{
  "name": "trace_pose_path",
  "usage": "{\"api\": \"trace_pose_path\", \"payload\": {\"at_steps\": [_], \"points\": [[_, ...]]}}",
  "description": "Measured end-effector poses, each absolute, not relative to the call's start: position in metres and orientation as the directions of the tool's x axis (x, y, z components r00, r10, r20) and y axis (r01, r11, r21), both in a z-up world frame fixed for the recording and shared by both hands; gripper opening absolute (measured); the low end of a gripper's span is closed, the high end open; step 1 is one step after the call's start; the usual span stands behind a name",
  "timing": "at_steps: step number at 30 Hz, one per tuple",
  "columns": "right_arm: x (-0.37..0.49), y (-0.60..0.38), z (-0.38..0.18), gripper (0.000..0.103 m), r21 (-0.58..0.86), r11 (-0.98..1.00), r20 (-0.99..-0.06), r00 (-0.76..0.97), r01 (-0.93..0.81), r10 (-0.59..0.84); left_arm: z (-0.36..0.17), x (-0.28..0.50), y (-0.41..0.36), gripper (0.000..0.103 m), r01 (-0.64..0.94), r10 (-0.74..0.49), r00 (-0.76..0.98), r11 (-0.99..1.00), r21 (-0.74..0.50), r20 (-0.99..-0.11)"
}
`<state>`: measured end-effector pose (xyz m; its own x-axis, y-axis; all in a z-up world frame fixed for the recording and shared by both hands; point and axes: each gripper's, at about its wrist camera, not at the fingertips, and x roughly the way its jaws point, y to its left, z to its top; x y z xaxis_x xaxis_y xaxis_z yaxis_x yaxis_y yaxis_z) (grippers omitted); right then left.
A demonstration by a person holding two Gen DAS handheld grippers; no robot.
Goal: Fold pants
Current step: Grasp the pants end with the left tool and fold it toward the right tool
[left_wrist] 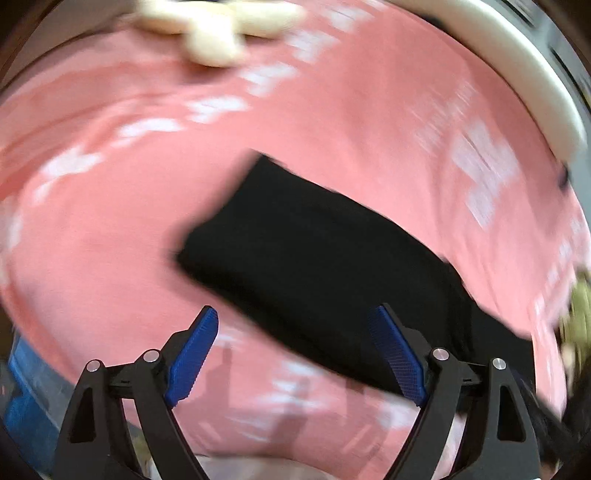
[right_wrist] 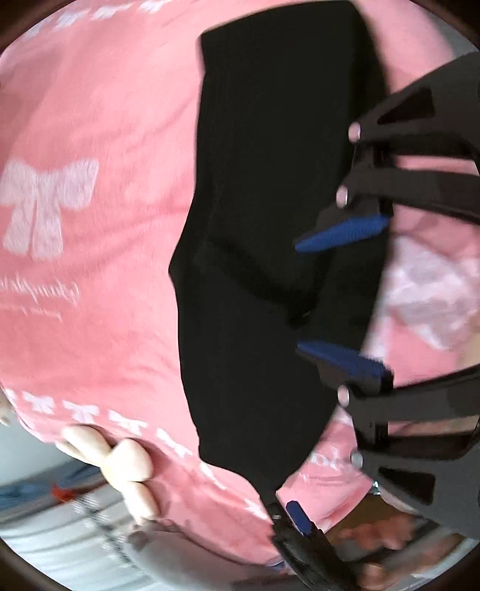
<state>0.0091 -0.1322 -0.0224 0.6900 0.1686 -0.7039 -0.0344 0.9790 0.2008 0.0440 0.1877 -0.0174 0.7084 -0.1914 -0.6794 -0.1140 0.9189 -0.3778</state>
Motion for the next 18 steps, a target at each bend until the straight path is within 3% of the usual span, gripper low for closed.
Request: {"api": "trace_pose_path", "payload": {"at_steps": [2, 6, 10, 13, 14, 15, 18], "points": [[-0.007, -0.143, -0.019, 0.067, 0.208, 0.978, -0.689, 0.707, -0.017, 0.159, -0.027, 0.052, 0.223, 0.084, -0.206, -0.199, 0.702, 0.863, -0.462, -0.684], [-0.028, -0.157, -0.027, 0.067, 0.231, 0.973, -0.677, 0.722, 0.022, 0.145, -0.052, 0.073, 0.252, 0.083, -0.298, -0.292, 0.657, 0.747, -0.595, -0.695], [-0.025, -0.17, -0.036, 0.067, 0.325, 0.944, -0.68, 0.706, 0.05, 0.197, -0.061, 0.091, 0.244, 0.084, -0.296, -0.292, 0.655, 0.75, -0.592, -0.697], [-0.026, -0.175, -0.04, 0.067, 0.361, 0.931, -0.673, 0.708, 0.063, 0.213, -0.056, 0.1, 0.245, 0.078, -0.302, -0.287, 0.692, 0.718, -0.627, -0.662], [-0.026, -0.176, -0.04, 0.067, 0.37, 0.926, -0.67, 0.711, 0.072, 0.213, -0.054, 0.103, 0.245, 0.051, -0.309, -0.279, 0.697, 0.714, -0.628, -0.661], [-0.027, -0.18, -0.042, 0.067, 0.393, 0.916, -0.664, 0.714, 0.08, 0.222, -0.052, 0.11, 0.243, 0.016, -0.301, -0.289, 0.688, 0.722, -0.623, -0.666], [-0.028, -0.19, -0.045, 0.067, 0.442, 0.891, -0.647, 0.725, 0.104, 0.236, -0.045, 0.113, 0.247, 0.014, -0.292, -0.318, 0.69, 0.699, -0.652, -0.65]]}}
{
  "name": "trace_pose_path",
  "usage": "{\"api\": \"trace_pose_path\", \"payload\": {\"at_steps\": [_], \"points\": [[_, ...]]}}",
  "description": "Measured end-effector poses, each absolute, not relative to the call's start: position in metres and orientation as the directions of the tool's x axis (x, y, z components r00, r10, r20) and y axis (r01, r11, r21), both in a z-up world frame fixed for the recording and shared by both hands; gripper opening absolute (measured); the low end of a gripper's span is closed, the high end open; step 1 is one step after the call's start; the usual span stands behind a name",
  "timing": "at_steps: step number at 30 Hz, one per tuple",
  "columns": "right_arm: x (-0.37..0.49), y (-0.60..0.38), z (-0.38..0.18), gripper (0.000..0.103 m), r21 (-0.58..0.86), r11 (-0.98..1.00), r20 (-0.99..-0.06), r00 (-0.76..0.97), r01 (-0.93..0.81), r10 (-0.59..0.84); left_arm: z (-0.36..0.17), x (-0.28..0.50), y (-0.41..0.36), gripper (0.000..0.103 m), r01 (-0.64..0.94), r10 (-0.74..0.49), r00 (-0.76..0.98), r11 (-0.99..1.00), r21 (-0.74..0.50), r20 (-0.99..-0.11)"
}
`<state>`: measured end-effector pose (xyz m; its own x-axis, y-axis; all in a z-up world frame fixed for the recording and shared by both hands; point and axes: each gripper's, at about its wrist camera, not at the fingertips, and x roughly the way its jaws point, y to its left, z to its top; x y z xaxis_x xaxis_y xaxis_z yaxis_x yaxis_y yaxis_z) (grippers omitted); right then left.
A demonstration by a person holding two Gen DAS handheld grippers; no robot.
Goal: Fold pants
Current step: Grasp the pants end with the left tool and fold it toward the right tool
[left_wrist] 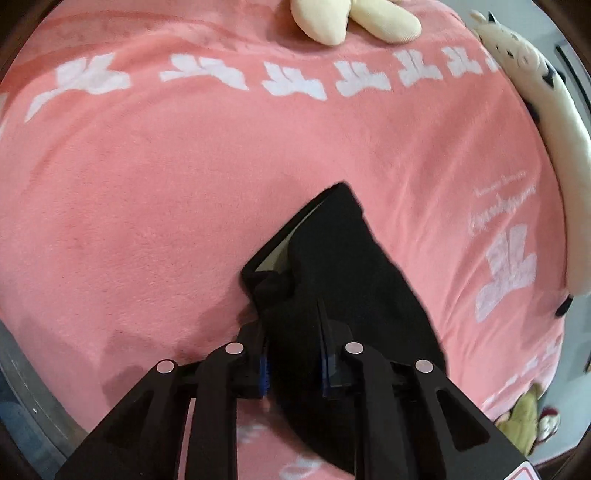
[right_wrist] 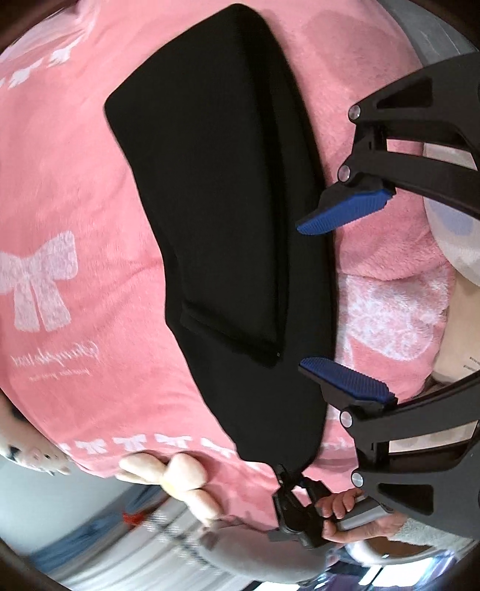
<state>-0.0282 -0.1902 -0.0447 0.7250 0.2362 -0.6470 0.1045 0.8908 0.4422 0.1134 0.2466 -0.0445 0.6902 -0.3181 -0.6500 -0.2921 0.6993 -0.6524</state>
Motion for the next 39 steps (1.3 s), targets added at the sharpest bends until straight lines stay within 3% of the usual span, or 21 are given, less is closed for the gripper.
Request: {"api": "trace_pose_path", "payload": {"at_steps": [6, 14, 18, 23, 27, 28, 30, 33, 39], "points": [[-0.03, -0.201, -0.047, 0.067, 0.501, 0.857, -0.62, 0.741, 0.12, 0.258, 0.03, 0.099, 0.204, 0.014, -0.144, -0.294, 0.775, 0.78, -0.609, -0.559], [-0.038, -0.215, -0.047, 0.067, 0.576, 0.811, -0.554, 0.778, 0.1, 0.298, 0.119, 0.081, 0.077, 0.013, 0.147, -0.376, 0.788, 0.884, -0.444, -0.487], [-0.048, -0.232, -0.049, 0.074, 0.644, 0.757, -0.497, 0.814, 0.112, 0.302, 0.112, 0.07, -0.001, 0.014, 0.256, -0.414, 0.731, 0.903, -0.345, -0.542], [-0.069, -0.257, -0.048, 0.074, 0.698, 0.703, -0.437, 0.86, 0.139, 0.264, 0.033, 0.067, -0.09, 0.016, 0.341, -0.397, 0.585, 0.912, -0.229, -0.707], [-0.081, -0.277, -0.04, 0.076, 0.635, 0.751, -0.484, 0.851, 0.181, 0.204, -0.025, 0.054, -0.118, 0.038, 0.38, -0.333, 0.514, 0.915, -0.137, -0.791], [-0.082, -0.282, -0.037, 0.076, 0.612, 0.769, -0.497, 0.846, 0.185, 0.192, -0.028, 0.048, -0.119, 0.044, 0.395, -0.335, 0.521, 0.91, -0.126, -0.785], [-0.082, -0.29, -0.027, 0.077, 0.584, 0.794, -0.499, 0.846, 0.168, 0.189, -0.025, 0.032, -0.115, 0.07, 0.421, -0.364, 0.542, 0.898, -0.131, -0.757], [-0.065, -0.294, -0.01, 0.079, 0.584, 0.806, -0.494, 0.831, 0.098, 0.257, -0.013, 0.006, -0.099, 0.087, 0.429, -0.399, 0.587, 0.891, -0.147, -0.705], [0.005, -0.264, -0.014, 0.086, 0.599, 0.801, -0.547, 0.725, -0.009, 0.417, -0.01, -0.013, -0.033, 0.087, 0.375, -0.397, 0.633, 0.908, -0.186, -0.665]]}}
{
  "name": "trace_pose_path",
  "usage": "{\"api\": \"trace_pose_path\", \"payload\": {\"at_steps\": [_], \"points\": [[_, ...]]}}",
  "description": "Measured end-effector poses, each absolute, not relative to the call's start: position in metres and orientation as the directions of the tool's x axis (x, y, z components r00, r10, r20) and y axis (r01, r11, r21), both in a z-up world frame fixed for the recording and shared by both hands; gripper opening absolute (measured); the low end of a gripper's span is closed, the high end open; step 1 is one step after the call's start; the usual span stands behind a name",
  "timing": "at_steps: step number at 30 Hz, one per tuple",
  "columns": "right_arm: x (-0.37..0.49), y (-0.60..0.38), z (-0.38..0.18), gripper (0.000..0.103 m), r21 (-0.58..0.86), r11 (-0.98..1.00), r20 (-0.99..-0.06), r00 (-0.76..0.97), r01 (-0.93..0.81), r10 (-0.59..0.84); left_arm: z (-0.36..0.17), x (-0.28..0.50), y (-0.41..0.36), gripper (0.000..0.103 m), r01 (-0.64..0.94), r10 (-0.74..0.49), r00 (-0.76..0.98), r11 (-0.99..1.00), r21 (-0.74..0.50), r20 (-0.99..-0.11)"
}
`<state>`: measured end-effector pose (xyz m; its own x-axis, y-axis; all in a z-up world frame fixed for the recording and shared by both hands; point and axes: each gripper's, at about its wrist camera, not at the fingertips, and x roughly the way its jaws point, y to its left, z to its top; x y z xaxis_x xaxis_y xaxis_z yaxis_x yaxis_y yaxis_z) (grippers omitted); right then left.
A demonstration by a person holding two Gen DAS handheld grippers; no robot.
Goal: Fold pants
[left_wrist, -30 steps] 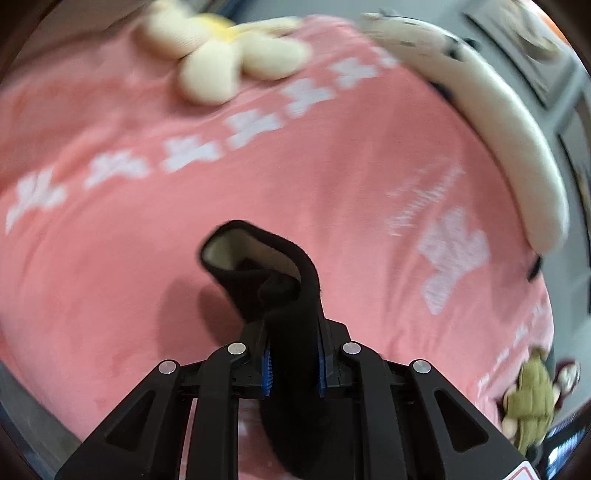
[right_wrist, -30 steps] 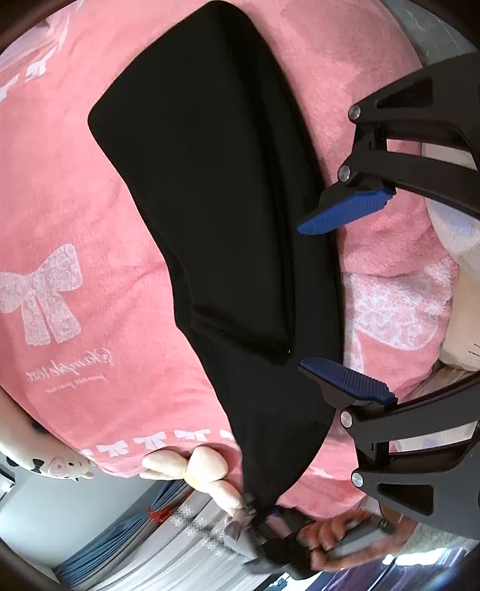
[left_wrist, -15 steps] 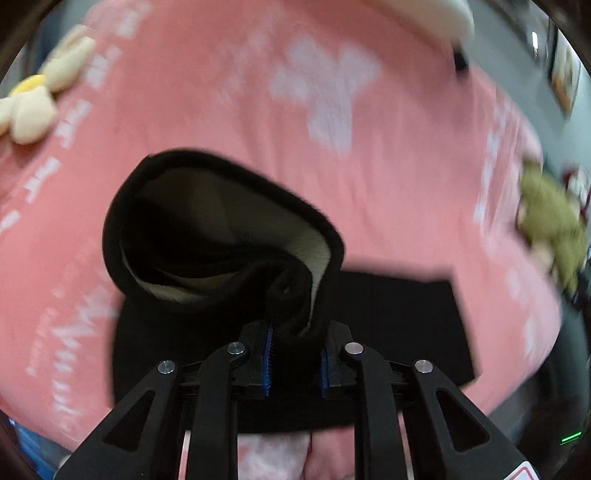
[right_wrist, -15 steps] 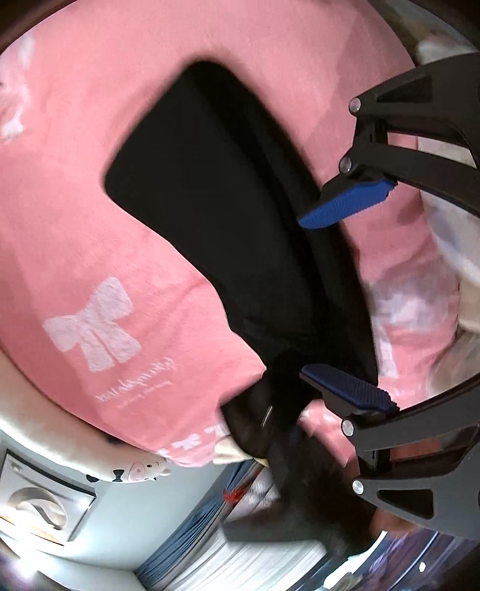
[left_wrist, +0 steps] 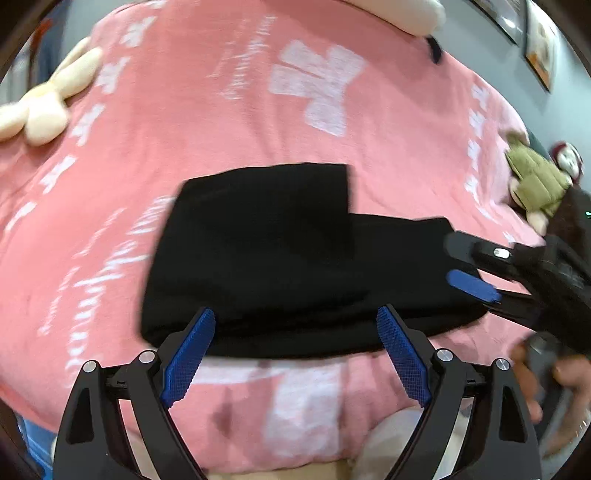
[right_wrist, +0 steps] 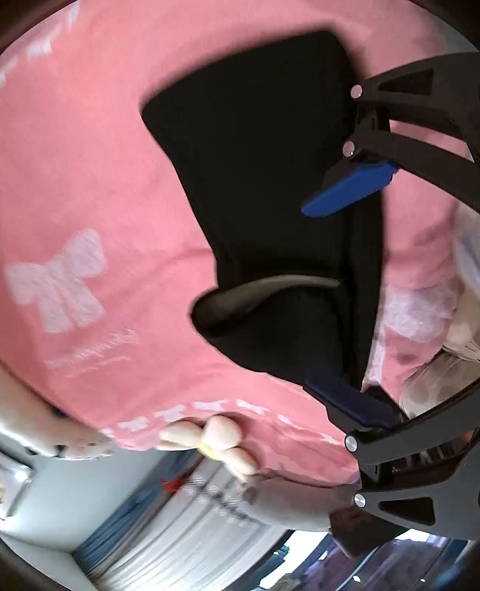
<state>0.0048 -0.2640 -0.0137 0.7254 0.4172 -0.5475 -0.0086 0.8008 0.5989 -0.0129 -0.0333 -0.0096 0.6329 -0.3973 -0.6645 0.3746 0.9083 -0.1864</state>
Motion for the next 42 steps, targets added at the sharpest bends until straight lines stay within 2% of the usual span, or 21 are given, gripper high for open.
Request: {"api": "trace_pose_path", "payload": {"at_steps": [3, 6, 7, 8, 9, 10, 11, 14, 16, 18, 20, 22, 25, 26, 27, 29, 32, 35, 36, 38, 42], "points": [[0.044, -0.243, -0.036, 0.086, 0.591, 0.806, -0.62, 0.65, 0.02, 0.439, -0.019, -0.004, 0.001, 0.087, 0.3, -0.348, 0.649, 0.934, -0.192, -0.677], [0.06, -0.223, -0.048, 0.086, 0.592, 0.806, -0.635, 0.624, 0.015, 0.455, -0.029, -0.002, 0.031, 0.087, 0.259, -0.32, 0.669, 0.946, -0.193, -0.671], [0.063, -0.215, -0.049, 0.08, 0.582, 0.813, -0.637, 0.621, 0.0, 0.456, -0.031, -0.004, 0.039, 0.087, 0.256, -0.314, 0.672, 0.948, -0.187, -0.671], [0.065, -0.208, -0.051, 0.063, 0.576, 0.817, -0.638, 0.619, -0.012, 0.459, -0.034, -0.005, 0.044, 0.087, 0.255, -0.309, 0.676, 0.95, -0.182, -0.669], [0.07, -0.2, -0.056, 0.04, 0.57, 0.822, -0.656, 0.596, -0.012, 0.463, -0.033, -0.003, 0.045, 0.087, 0.258, -0.319, 0.675, 0.947, -0.192, -0.666], [0.076, -0.194, -0.059, 0.025, 0.556, 0.831, -0.678, 0.579, 0.002, 0.453, -0.033, -0.004, 0.049, 0.087, 0.268, -0.352, 0.668, 0.936, -0.229, -0.656], [0.08, -0.191, -0.061, 0.018, 0.567, 0.824, -0.68, 0.568, 0.006, 0.464, -0.031, -0.002, 0.05, 0.087, 0.278, -0.377, 0.664, 0.926, -0.255, -0.646], [0.086, -0.178, -0.028, 0.015, 0.578, 0.816, -0.655, 0.589, -0.012, 0.473, -0.031, -0.005, 0.048, 0.087, 0.313, -0.409, 0.664, 0.912, -0.264, -0.626], [0.085, -0.164, 0.024, 0.015, 0.616, 0.777, -0.552, 0.633, -0.129, 0.543, -0.03, -0.007, 0.049, 0.087, 0.331, -0.43, 0.663, 0.903, -0.275, -0.613], [0.074, -0.152, 0.08, 0.015, 0.575, 0.783, -0.475, 0.682, -0.239, 0.556, -0.029, -0.01, 0.051, 0.087, 0.333, -0.435, 0.67, 0.9, -0.281, -0.602], [0.062, -0.155, 0.102, 0.015, 0.52, 0.808, -0.447, 0.718, -0.277, 0.534, -0.031, -0.008, 0.052, 0.087, 0.327, -0.439, 0.664, 0.899, -0.292, -0.605], [0.06, -0.178, 0.083, 0.015, 0.435, 0.883, -0.537, 0.737, -0.175, 0.41, -0.033, -0.006, 0.055, 0.087, 0.325, -0.457, 0.648, 0.89, -0.321, -0.609], [0.072, -0.219, 0.0, 0.015, 0.373, 0.927, -0.741, 0.614, 0.038, 0.273, -0.034, -0.004, 0.059, 0.087, 0.314, -0.471, 0.639, 0.881, -0.354, -0.608], [0.073, -0.229, -0.026, 0.015, 0.365, 0.926, -0.789, 0.56, 0.098, 0.251, -0.035, -0.004, 0.059, 0.087, 0.311, -0.472, 0.637, 0.881, -0.357, -0.609], [0.068, -0.237, -0.043, 0.015, 0.389, 0.91, -0.799, 0.545, 0.142, 0.256, -0.036, -0.004, 0.058, 0.087, 0.308, -0.469, 0.635, 0.882, -0.356, -0.614], [0.06, -0.238, -0.032, 0.015, 0.453, 0.883, -0.745, 0.596, 0.121, 0.301, -0.039, -0.002, 0.055, 0.087, 0.312, -0.467, 0.619, 0.884, -0.348, -0.631], [0.054, -0.223, 0.006, 0.015, 0.443, 0.896, -0.669, 0.676, 0.028, 0.31, -0.04, -0.002, 0.048, 0.087, 0.322, -0.451, 0.614, 0.892, -0.316, -0.648], [0.064, -0.224, -0.015, 0.015, 0.329, 0.943, -0.744, 0.626, 0.043, 0.232, -0.043, 0.0, 0.041, 0.087, 0.323, -0.429, 0.611, 0.903, -0.285, -0.666], [0.067, -0.237, -0.032, 0.015, 0.326, 0.942, -0.779, 0.587, 0.082, 0.219, -0.044, 0.001, 0.039, 0.087, 0.323, -0.422, 0.607, 0.905, -0.276, -0.673], [0.065, -0.252, -0.038, 0.015, 0.354, 0.929, -0.782, 0.579, 0.109, 0.23, -0.046, 0.0, 0.035, 0.087, 0.324, -0.41, 0.6, 0.91, -0.261, -0.687], [0.031, -0.256, 0.053, 0.015, 0.373, 0.928, -0.619, 0.744, 0.0, 0.249, -0.041, -0.003, 0.028, 0.087, 0.334, -0.368, 0.607, 0.922, -0.194, -0.705]]}}
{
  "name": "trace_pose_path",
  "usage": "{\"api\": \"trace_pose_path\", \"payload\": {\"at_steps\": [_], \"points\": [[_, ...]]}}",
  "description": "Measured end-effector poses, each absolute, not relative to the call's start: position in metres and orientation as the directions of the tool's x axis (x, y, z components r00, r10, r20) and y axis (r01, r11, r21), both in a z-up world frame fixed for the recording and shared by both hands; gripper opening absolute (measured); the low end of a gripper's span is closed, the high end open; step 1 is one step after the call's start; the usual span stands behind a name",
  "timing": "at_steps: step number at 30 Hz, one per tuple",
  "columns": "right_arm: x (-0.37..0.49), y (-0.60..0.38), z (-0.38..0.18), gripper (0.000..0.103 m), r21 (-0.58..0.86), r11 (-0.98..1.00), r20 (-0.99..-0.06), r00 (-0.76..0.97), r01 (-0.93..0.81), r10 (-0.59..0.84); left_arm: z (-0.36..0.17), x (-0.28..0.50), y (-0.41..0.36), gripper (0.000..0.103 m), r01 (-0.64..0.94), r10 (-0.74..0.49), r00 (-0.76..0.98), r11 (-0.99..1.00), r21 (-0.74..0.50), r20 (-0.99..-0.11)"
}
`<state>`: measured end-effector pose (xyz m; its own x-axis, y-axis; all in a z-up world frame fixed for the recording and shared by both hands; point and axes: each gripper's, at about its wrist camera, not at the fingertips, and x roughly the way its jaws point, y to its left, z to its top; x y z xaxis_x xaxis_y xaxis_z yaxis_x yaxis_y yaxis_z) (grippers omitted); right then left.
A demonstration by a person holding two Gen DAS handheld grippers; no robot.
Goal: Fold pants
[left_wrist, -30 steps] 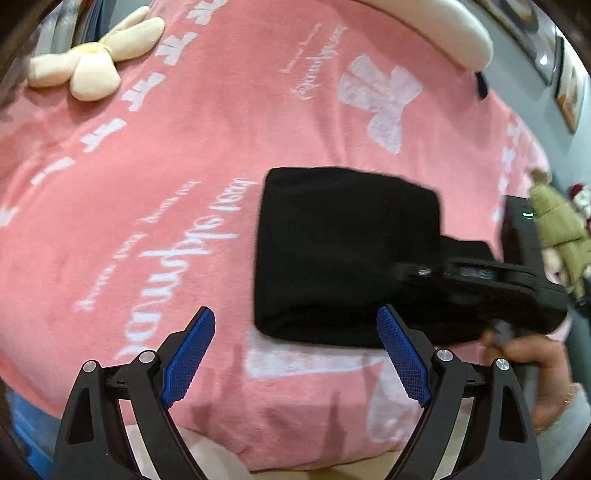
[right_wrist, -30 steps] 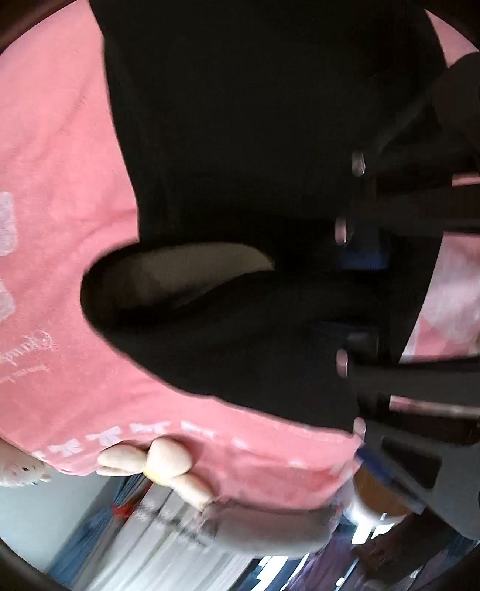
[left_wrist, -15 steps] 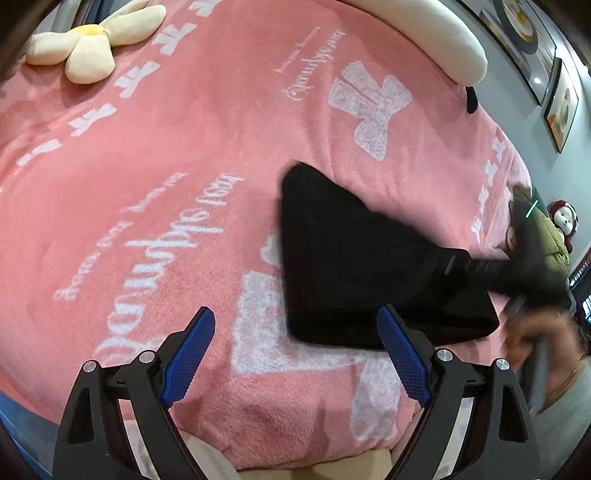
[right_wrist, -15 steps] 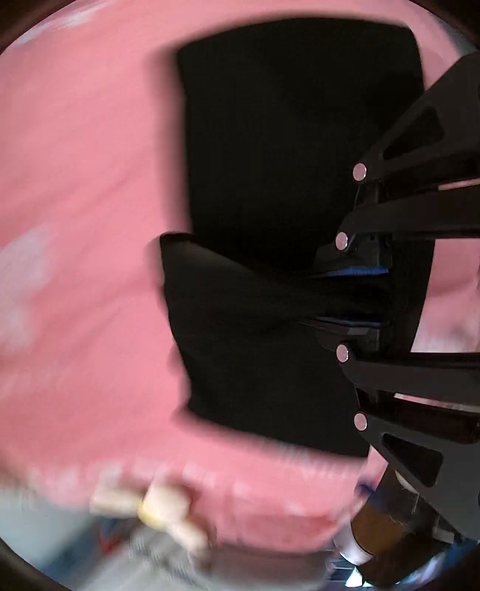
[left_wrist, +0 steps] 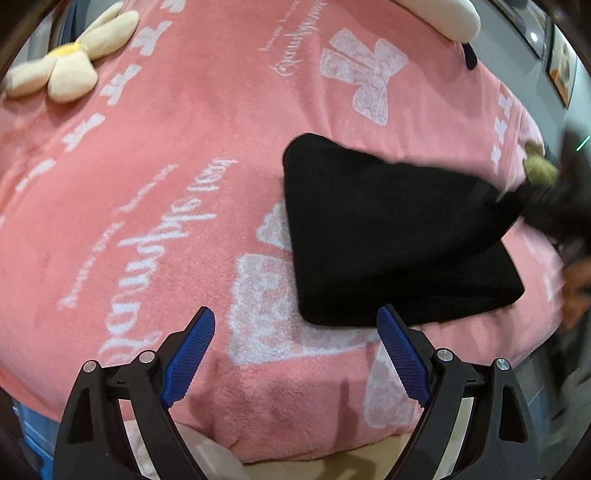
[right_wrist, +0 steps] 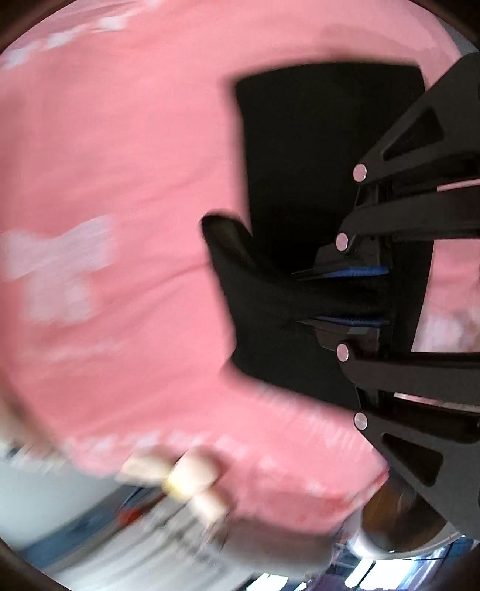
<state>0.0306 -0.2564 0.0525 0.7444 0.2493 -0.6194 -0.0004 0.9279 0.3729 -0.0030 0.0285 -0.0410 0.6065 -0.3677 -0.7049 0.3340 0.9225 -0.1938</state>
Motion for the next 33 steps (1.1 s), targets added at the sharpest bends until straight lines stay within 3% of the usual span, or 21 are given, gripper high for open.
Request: {"api": "trace_pose_path", "payload": {"at_steps": [3, 6, 7, 8, 10, 13, 14, 15, 17, 18, 20, 23, 24, 25, 27, 29, 33], "points": [[0.001, -0.274, 0.068, 0.015, 0.236, 0.97, -0.595, 0.798, 0.064, 0.092, -0.034, -0.004, 0.013, 0.087, 0.331, -0.283, 0.623, 0.94, -0.082, -0.73], [0.006, -0.308, -0.001, 0.016, 0.128, 0.971, -0.733, 0.679, 0.2, -0.043, -0.031, -0.002, -0.001, 0.087, 0.344, -0.282, 0.601, 0.936, -0.077, -0.748], [0.009, -0.32, -0.031, 0.019, 0.134, 0.963, -0.783, 0.62, 0.234, -0.042, -0.031, 0.0, -0.006, 0.087, 0.347, -0.302, 0.585, 0.932, -0.104, -0.752], [0.004, -0.33, -0.044, 0.021, 0.176, 0.953, -0.772, 0.636, 0.246, -0.021, -0.032, 0.002, -0.01, 0.087, 0.348, -0.315, 0.571, 0.929, -0.124, -0.758], [0.0, -0.339, -0.034, 0.023, 0.293, 0.924, -0.73, 0.681, 0.245, 0.051, -0.033, 0.01, -0.019, 0.087, 0.351, -0.344, 0.522, 0.921, -0.171, -0.781], [-0.004, -0.339, -0.014, 0.025, 0.28, 0.931, -0.693, 0.72, 0.236, 0.026, -0.031, 0.022, -0.026, 0.087, 0.338, -0.385, 0.475, 0.91, -0.24, -0.792], [-0.006, -0.344, -0.009, 0.036, 0.274, 0.933, -0.685, 0.728, 0.233, 0.019, -0.029, 0.025, -0.028, 0.087, 0.334, -0.401, 0.47, 0.905, -0.262, -0.787], [-0.009, -0.344, -0.004, 0.055, 0.276, 0.93, -0.673, 0.74, 0.243, 0.007, -0.027, 0.029, -0.029, 0.087, 0.325, -0.413, 0.466, 0.902, -0.283, -0.782], [-0.01, -0.345, -0.004, 0.077, 0.274, 0.925, -0.66, 0.751, 0.265, -0.02, -0.024, 0.04, -0.034, 0.087, 0.307, -0.441, 0.46, 0.893, -0.329, -0.77], [-0.005, -0.35, -0.005, 0.08, 0.262, 0.924, -0.667, 0.744, 0.278, -0.035, -0.024, 0.046, -0.038, 0.087, 0.301, -0.455, 0.455, 0.888, -0.348, -0.765], [-0.005, -0.361, -0.021, 0.08, 0.257, 0.919, -0.701, 0.712, 0.299, -0.035, -0.031, 0.065, -0.048, 0.087, 0.296, -0.507, 0.408, 0.86, -0.415, -0.759], [0.003, -0.376, -0.043, 0.079, 0.376, 0.88, -0.717, 0.693, 0.291, 0.078, -0.054, 0.095, -0.062, 0.086, 0.248, -0.562, 0.313, 0.827, -0.505, -0.766], [0.007, -0.378, -0.054, 0.063, 0.435, 0.855, -0.71, 0.691, 0.282, 0.133, -0.063, 0.101, -0.063, 0.073, 0.229, -0.575, 0.292, 0.818, -0.528, -0.764], [0.01, -0.379, -0.062, 0.062, 0.476, 0.834, -0.705, 0.688, 0.279, 0.172, -0.075, 0.11, -0.061, 0.062, 0.189, -0.595, 0.261, 0.804, -0.564, -0.76], [0.011, -0.374, -0.065, 0.042, 0.532, 0.803, -0.673, 0.71, 0.269, 0.208, -0.079, 0.118, -0.049, 0.037, 0.136, -0.65, 0.247, 0.758, -0.638, -0.719], [0.009, -0.362, -0.048, 0.036, 0.545, 0.805, -0.646, 0.73, 0.236, 0.223, -0.065, 0.116, -0.037, 0.031, 0.155, -0.686, 0.255, 0.725, -0.671, -0.682], [0.001, -0.318, -0.009, 0.03, 0.61, 0.789, -0.543, 0.765, 0.076, 0.346, -0.011, 0.098, 0.005, 0.031, 0.219, -0.642, 0.377, 0.763, -0.609, -0.668]]}}
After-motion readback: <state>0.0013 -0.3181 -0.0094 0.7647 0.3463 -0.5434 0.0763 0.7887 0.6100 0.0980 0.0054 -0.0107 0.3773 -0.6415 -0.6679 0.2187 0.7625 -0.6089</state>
